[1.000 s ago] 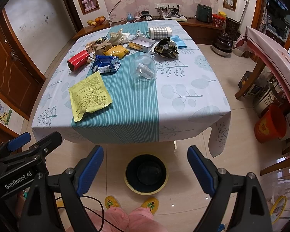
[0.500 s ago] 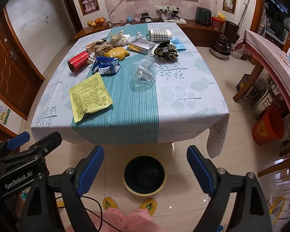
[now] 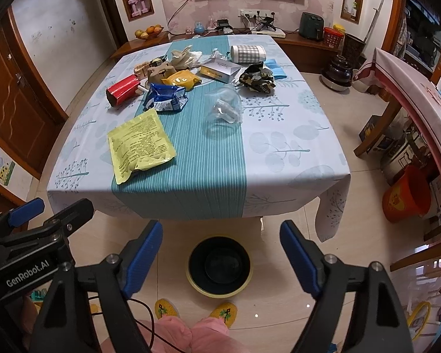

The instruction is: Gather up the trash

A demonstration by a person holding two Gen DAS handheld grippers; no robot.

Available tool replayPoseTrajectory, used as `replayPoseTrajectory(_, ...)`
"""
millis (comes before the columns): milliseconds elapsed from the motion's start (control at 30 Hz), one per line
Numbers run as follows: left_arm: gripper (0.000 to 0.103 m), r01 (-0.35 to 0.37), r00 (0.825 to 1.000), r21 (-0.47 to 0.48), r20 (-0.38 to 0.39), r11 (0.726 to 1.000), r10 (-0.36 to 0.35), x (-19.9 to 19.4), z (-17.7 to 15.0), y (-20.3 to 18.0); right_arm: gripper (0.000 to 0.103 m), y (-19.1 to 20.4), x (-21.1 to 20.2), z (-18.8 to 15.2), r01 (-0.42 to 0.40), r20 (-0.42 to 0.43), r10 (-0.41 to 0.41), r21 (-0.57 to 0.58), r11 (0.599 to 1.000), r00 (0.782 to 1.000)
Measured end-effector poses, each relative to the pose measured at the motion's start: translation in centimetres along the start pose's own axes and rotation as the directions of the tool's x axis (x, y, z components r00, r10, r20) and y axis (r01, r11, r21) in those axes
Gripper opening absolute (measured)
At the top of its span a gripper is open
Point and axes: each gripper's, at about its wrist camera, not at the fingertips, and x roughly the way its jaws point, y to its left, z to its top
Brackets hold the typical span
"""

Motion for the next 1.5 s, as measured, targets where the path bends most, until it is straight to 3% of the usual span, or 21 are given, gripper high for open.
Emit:
replayPoseTrajectory(1233, 0.095, -0.033, 0.999, 0.003, 0.004, 0.999, 0.033, -0.9, 0.4, 1.0, 0.08, 0.3, -0.2, 0.4, -0.014, 0.007, 0.014, -0.022, 1.0, 1.0)
replayPoseTrajectory(1500, 0.095, -0.055, 0.998, -0.058, 0.014, 0.997, 0.056, -1.0, 1.1, 4.2, 0.08, 2.4, 1.3, 1.4, -0.063, -0.024, 0.062, -0.045, 0.997, 0.998)
